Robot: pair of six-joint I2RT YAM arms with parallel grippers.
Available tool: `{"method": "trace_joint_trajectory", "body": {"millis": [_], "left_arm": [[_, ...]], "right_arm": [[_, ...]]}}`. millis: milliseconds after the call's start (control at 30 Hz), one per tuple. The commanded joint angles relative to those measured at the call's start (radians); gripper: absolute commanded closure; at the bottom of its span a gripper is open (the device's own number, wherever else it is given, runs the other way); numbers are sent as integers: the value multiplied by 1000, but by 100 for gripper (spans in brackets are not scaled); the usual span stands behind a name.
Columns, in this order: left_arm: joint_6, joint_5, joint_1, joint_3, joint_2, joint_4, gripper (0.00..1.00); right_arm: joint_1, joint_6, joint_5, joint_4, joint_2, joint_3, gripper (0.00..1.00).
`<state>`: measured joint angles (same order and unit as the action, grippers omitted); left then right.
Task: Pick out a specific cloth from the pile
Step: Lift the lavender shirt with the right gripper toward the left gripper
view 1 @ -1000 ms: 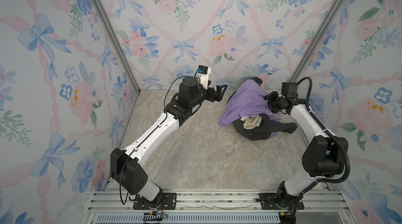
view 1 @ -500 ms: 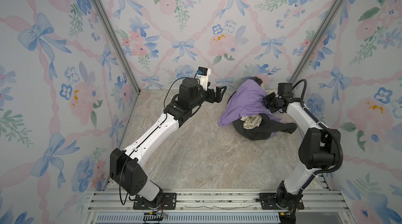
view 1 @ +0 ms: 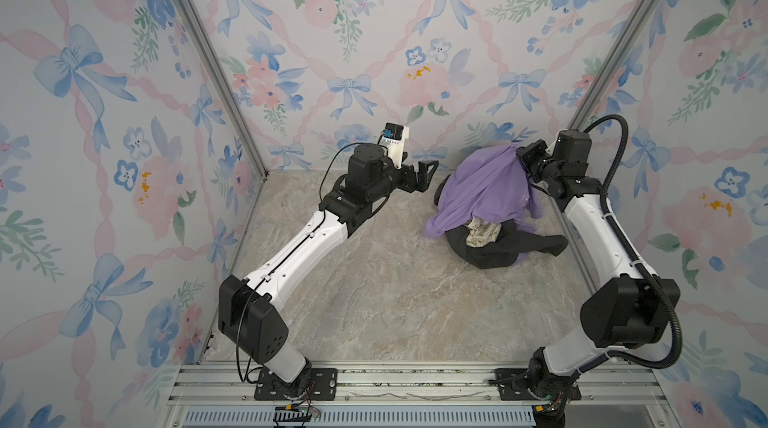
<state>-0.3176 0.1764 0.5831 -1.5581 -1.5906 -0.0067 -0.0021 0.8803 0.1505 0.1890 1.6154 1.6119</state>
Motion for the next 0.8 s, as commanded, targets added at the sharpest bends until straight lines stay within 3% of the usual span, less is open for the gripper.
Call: {"method": "trace_joint_trajectory", "body": {"millis": [0,200,367,467,633,767], "left_arm": [[20,24,7,-32,-13,11,2],[32,28,16,-37,-11,13,2],[53,6,15,-19,2,44,3],[70,2,11,41,28,136,3],[48,-2,-13,264,117,450,6],[48,11,-42,302,133,474,11]], "right_arm": [[36,-111,32,-142,-29,114,100],[125,-287,92,-114,16,300,100],[220,-362,197,-39,104,448,100],[285,-372,269,5,151,509,100],[377,-357,352,32,202,551,100],[425,-337,393,27,217,552,100]]}}
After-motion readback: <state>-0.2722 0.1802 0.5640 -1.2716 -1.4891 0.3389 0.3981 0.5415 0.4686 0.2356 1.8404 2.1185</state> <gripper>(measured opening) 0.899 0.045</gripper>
